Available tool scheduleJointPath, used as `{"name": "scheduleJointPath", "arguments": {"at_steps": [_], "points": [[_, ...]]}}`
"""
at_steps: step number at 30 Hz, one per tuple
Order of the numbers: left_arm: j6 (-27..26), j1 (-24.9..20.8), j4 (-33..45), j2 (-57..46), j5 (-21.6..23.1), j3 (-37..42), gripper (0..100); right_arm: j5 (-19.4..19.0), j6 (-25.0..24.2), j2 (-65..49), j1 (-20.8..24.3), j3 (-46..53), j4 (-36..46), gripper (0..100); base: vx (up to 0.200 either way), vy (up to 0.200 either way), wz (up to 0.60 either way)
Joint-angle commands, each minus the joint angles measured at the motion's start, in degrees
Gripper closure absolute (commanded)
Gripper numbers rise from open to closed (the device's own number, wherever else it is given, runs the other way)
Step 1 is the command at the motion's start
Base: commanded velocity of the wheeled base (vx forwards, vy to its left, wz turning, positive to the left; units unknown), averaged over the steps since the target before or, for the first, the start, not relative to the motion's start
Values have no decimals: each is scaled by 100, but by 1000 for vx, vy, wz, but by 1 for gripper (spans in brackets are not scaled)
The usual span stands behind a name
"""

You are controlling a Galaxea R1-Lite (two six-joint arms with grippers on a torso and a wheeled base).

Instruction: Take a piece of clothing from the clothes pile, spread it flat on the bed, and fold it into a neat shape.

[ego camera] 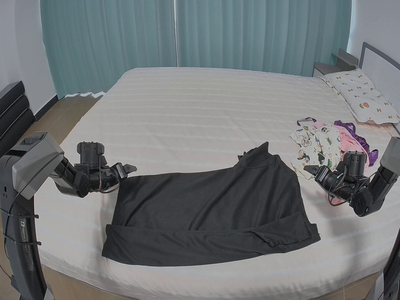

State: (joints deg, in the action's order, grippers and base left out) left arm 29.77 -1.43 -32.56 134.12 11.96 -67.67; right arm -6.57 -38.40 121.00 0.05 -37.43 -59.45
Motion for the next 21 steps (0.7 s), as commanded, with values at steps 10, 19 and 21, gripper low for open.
{"name": "scheduleJointPath", "arguments": {"at_steps": [10,19,21], "points": [[-6,-60,-5,360,-1,-212,100,-2,184,582,241,-916,320,0,0,0,0],[20,-77,-13,105,-396,-27,100,7,289,1145,566,-2533,1155,0,0,0,0],[38,-77,-13,9,-449,35,100,7,298,1312,654,-2920,1331,0,0,0,0]]}}
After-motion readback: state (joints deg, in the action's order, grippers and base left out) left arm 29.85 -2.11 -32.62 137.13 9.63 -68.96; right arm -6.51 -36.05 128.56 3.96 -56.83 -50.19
